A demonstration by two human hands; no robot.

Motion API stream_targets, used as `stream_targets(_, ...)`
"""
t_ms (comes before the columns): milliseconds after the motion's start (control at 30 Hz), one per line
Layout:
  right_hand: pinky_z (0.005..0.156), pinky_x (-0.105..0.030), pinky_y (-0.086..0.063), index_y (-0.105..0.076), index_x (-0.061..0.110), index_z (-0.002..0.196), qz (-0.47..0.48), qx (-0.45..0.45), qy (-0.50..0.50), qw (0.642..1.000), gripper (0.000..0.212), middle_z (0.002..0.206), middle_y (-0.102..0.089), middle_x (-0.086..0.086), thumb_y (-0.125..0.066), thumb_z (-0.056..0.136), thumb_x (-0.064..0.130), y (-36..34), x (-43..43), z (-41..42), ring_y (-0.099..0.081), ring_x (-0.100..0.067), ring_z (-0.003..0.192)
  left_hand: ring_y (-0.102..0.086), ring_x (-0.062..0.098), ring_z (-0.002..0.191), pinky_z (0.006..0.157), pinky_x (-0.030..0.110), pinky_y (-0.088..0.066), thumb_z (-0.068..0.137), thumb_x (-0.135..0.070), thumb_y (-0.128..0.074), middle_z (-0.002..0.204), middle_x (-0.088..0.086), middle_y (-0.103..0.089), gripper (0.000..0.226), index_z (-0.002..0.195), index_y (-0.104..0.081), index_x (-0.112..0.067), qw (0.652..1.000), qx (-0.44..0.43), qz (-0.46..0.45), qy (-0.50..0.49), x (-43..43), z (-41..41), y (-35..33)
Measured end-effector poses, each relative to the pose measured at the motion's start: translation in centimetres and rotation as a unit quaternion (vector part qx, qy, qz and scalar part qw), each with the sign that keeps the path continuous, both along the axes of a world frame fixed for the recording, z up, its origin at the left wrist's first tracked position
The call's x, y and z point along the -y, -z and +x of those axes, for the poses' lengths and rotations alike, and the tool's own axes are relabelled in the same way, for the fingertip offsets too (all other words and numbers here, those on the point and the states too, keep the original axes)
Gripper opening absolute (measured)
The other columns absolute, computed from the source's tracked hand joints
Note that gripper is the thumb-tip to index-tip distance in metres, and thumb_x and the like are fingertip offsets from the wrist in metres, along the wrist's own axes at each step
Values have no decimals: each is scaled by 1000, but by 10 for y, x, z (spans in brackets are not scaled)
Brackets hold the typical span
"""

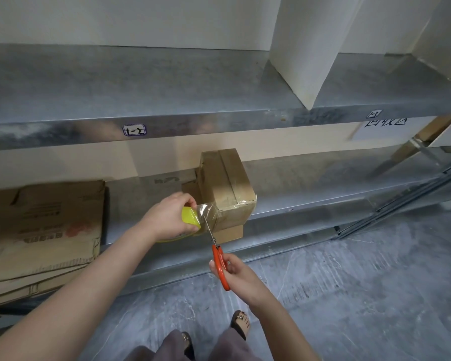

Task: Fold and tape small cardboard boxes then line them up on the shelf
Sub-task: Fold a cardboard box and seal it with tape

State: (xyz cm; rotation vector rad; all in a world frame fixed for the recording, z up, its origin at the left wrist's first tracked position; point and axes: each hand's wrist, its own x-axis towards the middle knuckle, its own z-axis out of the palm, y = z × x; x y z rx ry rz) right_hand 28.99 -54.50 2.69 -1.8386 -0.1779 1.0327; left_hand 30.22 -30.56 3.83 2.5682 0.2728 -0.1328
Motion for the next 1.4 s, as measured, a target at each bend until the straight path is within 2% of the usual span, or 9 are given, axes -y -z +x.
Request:
stream_targets(133,61,-3,-45,-64,32,104,3,-4,26,1000,27,87,-68,13,-58,90,55,3,-4,2,-62,10,74,-45,8,98,82,27,-40,66,-42,-82,106,-10,-49,49,103,-53,-31,1000,-2,4,2,1,1,0)
stream_targets(333,60,-8,-45,-67,23,103,-2,19,40,999,32,86,-65,3,-56,92,52,8,-4,3,-59,-3,76,-45,9,98,82,27,-40,66,-42,-82,108,-9,-50,49,104,-53,-31,1000,-5,1,5,4,2,1)
stream_targets(667,58,-20,-44,-70,27,96,-16,48,49,998,24,61,-58,10,-63,89,49,21,-4,9,-54,-5,60,-48,11,100,84,29,-42,67,-40,-82,107,-9,-51,46,100,-51,-32,1000,-2,4,7,2,2,1)
stream_targets(733,63,-22,-52,-66,35,94,-49,83,30,995,23,70,-66,11,-64,85,57,23,-4,11,-62,-3,68,-48,11,100,82,30,-42,68,-41,-81,107,-10,-50,45,100,-51,-32,1000,-2,9,6,2,3,1)
stream_targets(833,87,-26,-54,-59,42,109,-89,139,2,986,51,102,-68,17,-62,70,75,28,-1,13,-63,-1,98,-48,12,98,77,29,-41,68,-40,-80,105,-11,-50,43,98,-50,-32,1000,6,12,0,1,5,0)
stream_targets(967,102,-32,-45,-46,39,134,-153,280,-58,946,79,130,-53,16,-50,68,83,32,11,20,-47,-7,123,-48,11,97,74,28,-38,67,-41,-80,103,-12,-49,44,99,-51,-32,1000,6,20,0,0,6,2)
stream_targets(1167,90,-33,-38,-47,44,129,-257,470,-126,835,57,121,-51,19,-43,78,72,30,46,40,-47,-7,117,-47,11,97,78,28,-40,69,-40,-80,105,-11,-49,44,100,-51,-31,1000,0,21,-8,2,7,5)
stream_targets(1333,70,-34,-42,-64,32,112,-309,574,-108,751,57,99,-62,11,-70,66,63,39,105,79,-62,-16,92,-49,12,99,83,32,-43,69,-43,-80,106,-11,-52,44,100,-51,-32,999,-6,18,-27,3,8,6)
stream_targets(1400,68,-36,-42,-66,28,112,-326,574,-94,745,60,96,-62,8,-78,61,58,47,124,100,-63,-19,89,-49,12,99,82,31,-42,69,-43,-80,105,-10,-53,43,99,-50,-33,999,-8,15,-38,3,9,5)
